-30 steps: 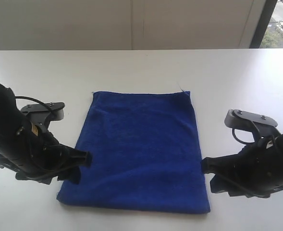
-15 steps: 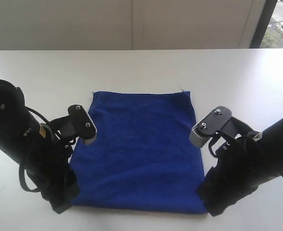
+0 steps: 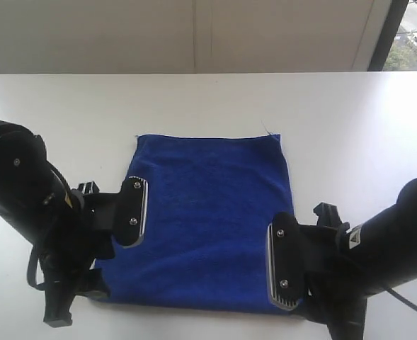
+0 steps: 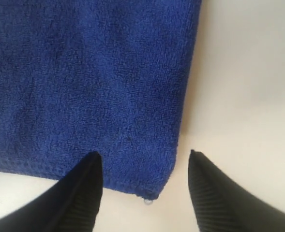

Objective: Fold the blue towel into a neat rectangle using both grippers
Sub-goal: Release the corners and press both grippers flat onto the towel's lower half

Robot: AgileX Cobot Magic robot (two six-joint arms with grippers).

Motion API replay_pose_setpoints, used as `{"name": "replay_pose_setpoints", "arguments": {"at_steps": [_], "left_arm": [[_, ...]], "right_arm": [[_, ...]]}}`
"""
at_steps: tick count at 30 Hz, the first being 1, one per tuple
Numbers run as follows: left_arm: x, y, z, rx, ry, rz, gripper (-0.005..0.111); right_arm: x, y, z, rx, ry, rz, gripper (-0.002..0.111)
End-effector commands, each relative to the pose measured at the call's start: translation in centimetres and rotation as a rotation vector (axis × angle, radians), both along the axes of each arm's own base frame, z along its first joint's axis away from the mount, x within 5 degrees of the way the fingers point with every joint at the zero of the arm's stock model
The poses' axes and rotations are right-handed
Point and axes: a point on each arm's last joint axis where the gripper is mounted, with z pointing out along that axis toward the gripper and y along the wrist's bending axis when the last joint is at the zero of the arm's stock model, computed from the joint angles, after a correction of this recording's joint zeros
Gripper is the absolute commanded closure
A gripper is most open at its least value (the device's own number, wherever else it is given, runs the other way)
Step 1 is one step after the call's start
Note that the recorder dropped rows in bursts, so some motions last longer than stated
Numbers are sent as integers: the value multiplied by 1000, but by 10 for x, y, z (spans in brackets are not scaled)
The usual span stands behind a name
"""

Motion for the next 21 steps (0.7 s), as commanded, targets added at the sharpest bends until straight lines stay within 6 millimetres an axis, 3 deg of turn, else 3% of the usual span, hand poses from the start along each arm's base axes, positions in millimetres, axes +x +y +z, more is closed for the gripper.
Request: {"name": "replay_pose_setpoints", "arguments": {"at_steps": [1,8,18,21], "left_arm": [[-2,-3,-5,14,29,-25,49],[-1,-3,-14,37,58,-34,49],[4,-6,-27,54,54,-53,49],[4,-5,-27,59,51,-58,49]], "right_arm": [[-4,-2,-6,-14,-22,12,65],[-2,-2,-9,-16,-41,3,65],[7,0,-37,-65,17,-12,66],[6,0,-42,-76,45,-9,72]]}}
